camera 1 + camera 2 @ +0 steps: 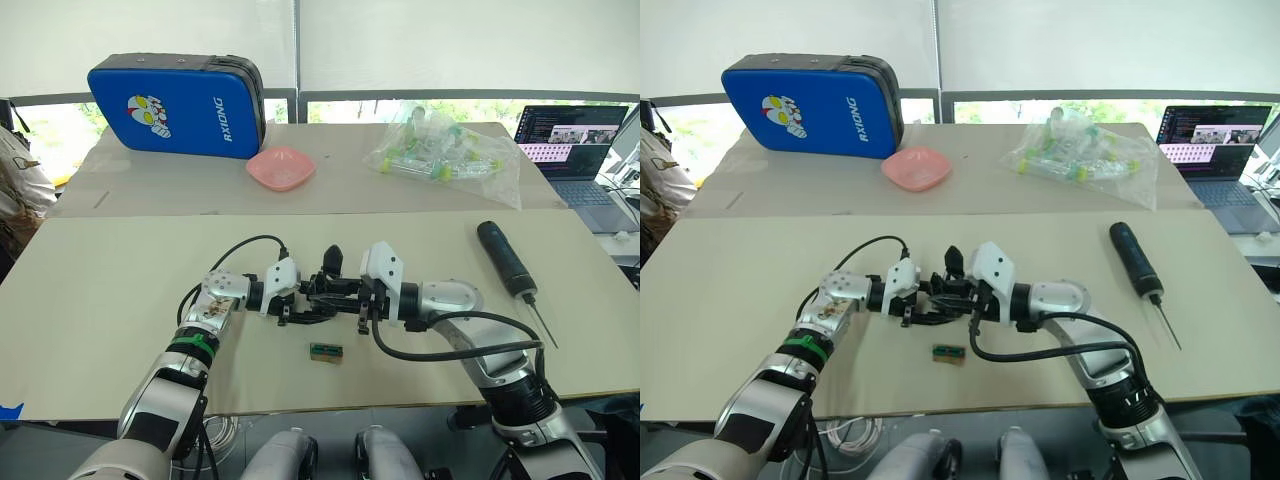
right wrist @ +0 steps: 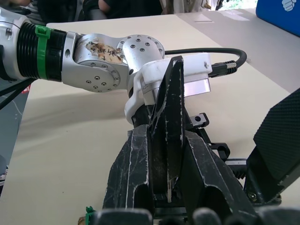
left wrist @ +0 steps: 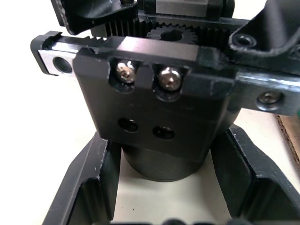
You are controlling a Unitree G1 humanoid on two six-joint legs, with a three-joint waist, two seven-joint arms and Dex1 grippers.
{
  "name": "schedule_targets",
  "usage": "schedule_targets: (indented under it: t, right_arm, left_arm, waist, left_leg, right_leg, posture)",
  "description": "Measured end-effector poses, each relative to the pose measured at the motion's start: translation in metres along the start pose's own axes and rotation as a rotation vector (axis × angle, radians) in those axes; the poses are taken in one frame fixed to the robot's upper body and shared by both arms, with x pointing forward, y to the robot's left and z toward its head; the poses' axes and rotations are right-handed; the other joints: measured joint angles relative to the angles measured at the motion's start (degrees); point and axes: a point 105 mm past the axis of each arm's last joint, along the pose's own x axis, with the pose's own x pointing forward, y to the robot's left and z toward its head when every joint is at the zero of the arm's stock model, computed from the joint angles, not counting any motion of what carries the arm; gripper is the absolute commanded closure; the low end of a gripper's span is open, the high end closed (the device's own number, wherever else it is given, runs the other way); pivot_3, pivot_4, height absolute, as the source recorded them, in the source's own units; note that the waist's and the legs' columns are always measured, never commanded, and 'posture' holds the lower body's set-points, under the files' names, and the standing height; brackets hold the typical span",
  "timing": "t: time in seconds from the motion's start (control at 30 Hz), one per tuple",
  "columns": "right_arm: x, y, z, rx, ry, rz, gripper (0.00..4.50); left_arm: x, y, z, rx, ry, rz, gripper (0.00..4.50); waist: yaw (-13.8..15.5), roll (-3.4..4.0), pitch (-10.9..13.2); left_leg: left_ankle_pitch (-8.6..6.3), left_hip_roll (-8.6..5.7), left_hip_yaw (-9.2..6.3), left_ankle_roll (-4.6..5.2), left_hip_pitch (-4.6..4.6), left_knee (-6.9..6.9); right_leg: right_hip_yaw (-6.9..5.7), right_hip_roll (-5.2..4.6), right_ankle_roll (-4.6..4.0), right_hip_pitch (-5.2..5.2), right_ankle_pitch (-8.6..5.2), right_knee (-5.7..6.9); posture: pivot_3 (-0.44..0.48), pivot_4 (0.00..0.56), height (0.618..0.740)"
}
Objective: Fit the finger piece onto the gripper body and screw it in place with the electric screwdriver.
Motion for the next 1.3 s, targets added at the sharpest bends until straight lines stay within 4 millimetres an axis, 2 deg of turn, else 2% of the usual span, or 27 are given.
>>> schedule_targets:
  t: [0.5, 1.3]
  right_arm:
    - [-0.0013, -0.0052, -0.0067, 0.091, 0.02, -0.019, 4.09]
    - [-0.0001, -0.0075, -0.0018, 0.078, 0.07, 0.003, 4.09]
  left_arm:
    - [0.0017, 0.0, -0.0012, -0.008, 0.001, 0.008, 2.23]
    - [0.0025, -0.0009, -0.0029, -0.014, 0.0, 0.013, 2.23]
  waist:
    - [0.02, 0.04, -0.14]
    - [0.06, 0.13, -0.45]
  left_leg:
    - [-0.03, 0.01, 0.0, 0.05, 0.14, -0.01]
    - [-0.04, 0.03, -0.01, 0.07, 0.14, -0.03]
  right_leg:
    - [0.02, -0.01, 0.0, 0.15, 0.0, -0.02]
    - [0.02, -0.01, 0.0, 0.17, 0.01, -0.06]
  posture:
    - [0.0, 0.15, 0.74]
    - [0.0, 0.15, 0.74]
